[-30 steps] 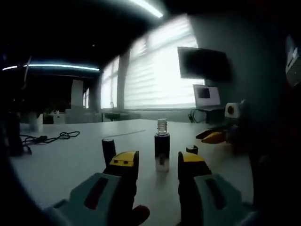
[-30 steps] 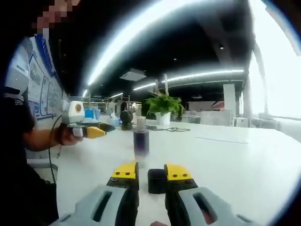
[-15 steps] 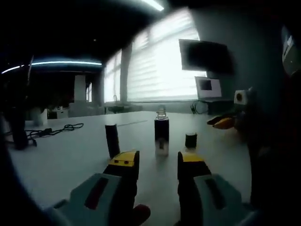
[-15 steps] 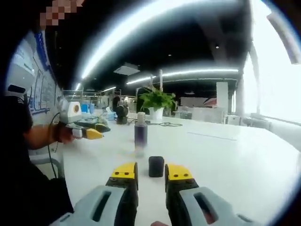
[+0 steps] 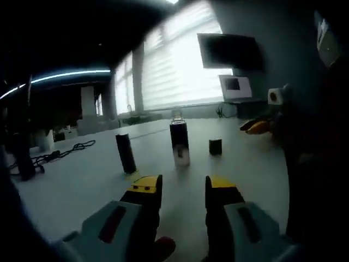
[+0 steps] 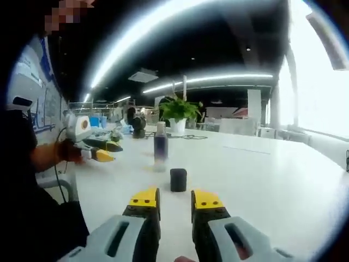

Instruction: Pick up cosmetic bottle twist off cap place on table pick up cap screw tight cap place on table

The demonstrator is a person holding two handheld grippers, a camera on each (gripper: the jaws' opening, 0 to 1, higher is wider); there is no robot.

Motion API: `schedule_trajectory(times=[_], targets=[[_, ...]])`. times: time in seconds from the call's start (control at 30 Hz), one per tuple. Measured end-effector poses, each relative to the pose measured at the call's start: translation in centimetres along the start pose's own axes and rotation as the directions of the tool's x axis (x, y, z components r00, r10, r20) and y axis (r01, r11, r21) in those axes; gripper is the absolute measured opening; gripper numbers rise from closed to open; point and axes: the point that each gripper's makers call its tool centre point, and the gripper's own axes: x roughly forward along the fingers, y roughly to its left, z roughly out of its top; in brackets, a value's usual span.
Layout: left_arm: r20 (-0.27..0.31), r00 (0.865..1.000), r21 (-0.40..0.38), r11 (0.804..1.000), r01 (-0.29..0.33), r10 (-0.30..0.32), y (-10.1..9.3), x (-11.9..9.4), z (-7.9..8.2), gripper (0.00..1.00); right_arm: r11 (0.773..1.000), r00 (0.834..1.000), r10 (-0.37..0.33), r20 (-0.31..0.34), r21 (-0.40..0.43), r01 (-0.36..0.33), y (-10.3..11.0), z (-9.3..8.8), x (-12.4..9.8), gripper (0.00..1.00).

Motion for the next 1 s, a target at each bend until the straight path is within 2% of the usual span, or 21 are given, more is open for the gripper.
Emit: schedule_trajectory(times=[0.13,0.2,0.43,0.73,0.9,1.0], targets=[[-0.007,1.0,-0.013,1.0,0.009,-0.009,-0.1,-0.1,-0.2,0.23,0.999,1.0,0.002,-0.004,0.032,-0.002,0.0,-0.7,-0.1,0.16],[-0.016,1.0,-0.018,1.0,0.02,-0.02,-0.4,0.0,-0.5,0.23,1.0,1.0,-0.022,-0.013,0.004,0.022,-0.4,-1.0,0.0,0.16],[0.015,1.0,-0.078,0.997,-0.016,0.017,0.6,-0.3,-0.1,0.23,1.0,1.0,-0.007,-0.005,0.027,0.007,-0.1,-0.9,0.0,0.16],[0.001,1.0,-0.038,0.999,-0.012,0.012,0.4,-0.1,-0.4,0.22,1.0,1.0,-0.009,-0.002,0.03,0.009,0.0,-0.8,0.0,0.16],[0.041,0.999,-0.064,0.998,0.005,-0.002,0.4,-0.2,0.5,0.24,0.999,1.0,-0.009,0.003,0.036,0.008,0.0,-0.7,0.0,0.16],[0.033,0.999,-0.046,0.999,0.002,0.0,0.4,-0.1,0.4,0.25,0.999,1.0,-0.012,0.013,0.039,0.012,-0.1,-0.5,-0.1,0.16]])
